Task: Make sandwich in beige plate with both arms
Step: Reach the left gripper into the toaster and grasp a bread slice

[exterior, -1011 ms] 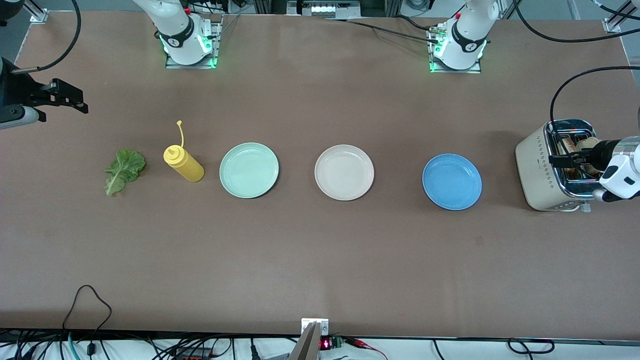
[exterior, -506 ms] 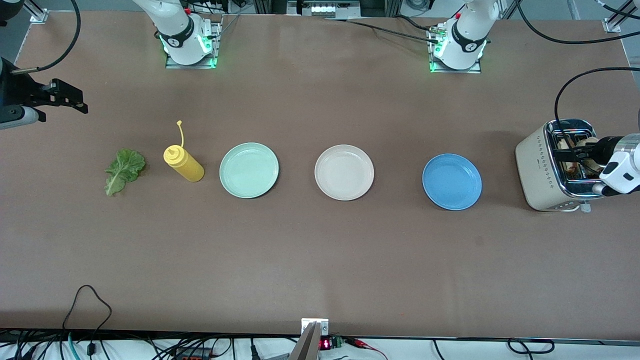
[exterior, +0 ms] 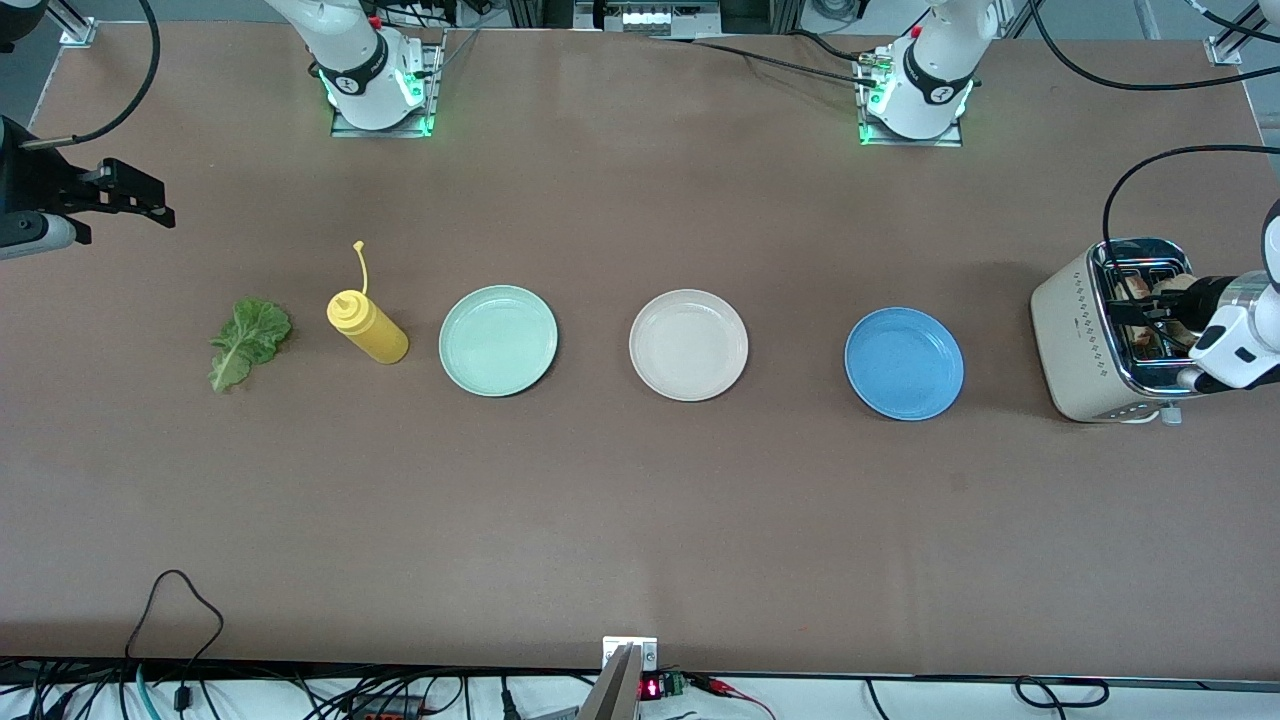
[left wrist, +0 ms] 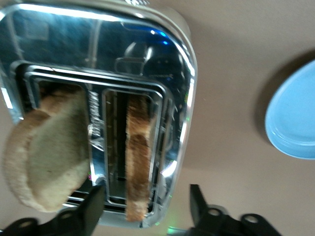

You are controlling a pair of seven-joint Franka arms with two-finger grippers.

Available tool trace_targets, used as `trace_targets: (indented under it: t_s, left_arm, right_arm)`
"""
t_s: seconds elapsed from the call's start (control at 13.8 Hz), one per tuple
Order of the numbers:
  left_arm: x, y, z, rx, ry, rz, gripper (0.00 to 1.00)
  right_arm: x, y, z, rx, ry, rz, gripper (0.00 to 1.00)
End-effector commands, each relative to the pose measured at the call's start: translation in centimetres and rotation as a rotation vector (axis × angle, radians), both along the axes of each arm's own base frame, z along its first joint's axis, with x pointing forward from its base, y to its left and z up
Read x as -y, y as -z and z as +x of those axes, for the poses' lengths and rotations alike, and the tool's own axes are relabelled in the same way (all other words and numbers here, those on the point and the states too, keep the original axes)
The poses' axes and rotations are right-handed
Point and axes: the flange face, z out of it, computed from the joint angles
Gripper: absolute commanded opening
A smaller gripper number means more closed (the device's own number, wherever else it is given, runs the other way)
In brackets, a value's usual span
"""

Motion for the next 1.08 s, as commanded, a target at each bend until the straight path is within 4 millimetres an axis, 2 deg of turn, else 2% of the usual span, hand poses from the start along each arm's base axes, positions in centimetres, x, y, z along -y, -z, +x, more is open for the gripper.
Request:
trace_targets:
  t_s: [0.0,0.22,0.36,0.51,0.65,0.72,0.79,0.87,1.01]
  left_arm:
    - [-0.6,0.1,0.0,0.009,0.025,0.017,0.55]
    - [-1.0,0.2,-0.1,0.012,0.013,0.020,0.39]
    - [-1.1,0.2,0.0,0.013,0.007,0.017,0.21]
    - [-1.3,-0.1,0.0,0.020,0.010,0.011,0.08]
    - [-1.3,-1.0,0.2,0.028,0.013,0.015,0.00]
    - [-1.3,-1.8,0.4,0.039,0.024,0.012,0.00]
    - [-1.3,-3.1,0.5,0.046,0.053,-0.003,0.00]
    - [-1.3,-5.5,0.9,0.058,0.070,-0.027,0.00]
    - [-0.8,-11.7,1.4,0.061,0.076,-0.044,0.00]
  right_arm:
    - [-0.2,-0.2,-0.3,0.011,0.004,0.011,1.00]
    - [0.8,-0.1,-0.3,0.011,0.022,0.013,1.00]
    - [0.9,0.0,-0.2,0.011,0.024,0.012,1.00]
    - [0.9,0.1,-0.1,0.009,0.025,0.012,1.00]
    - [1.2,0.2,-0.1,0.008,0.032,0.013,1.00]
    - [1.6,0.2,-0.1,0.008,0.038,0.013,1.00]
    - [1.7,0.2,-0.1,0.008,0.041,0.013,1.00]
    - [1.7,0.2,-0.1,0.008,0.041,0.013,1.00]
    - [1.7,0.2,-0.1,0.008,0.039,0.013,1.00]
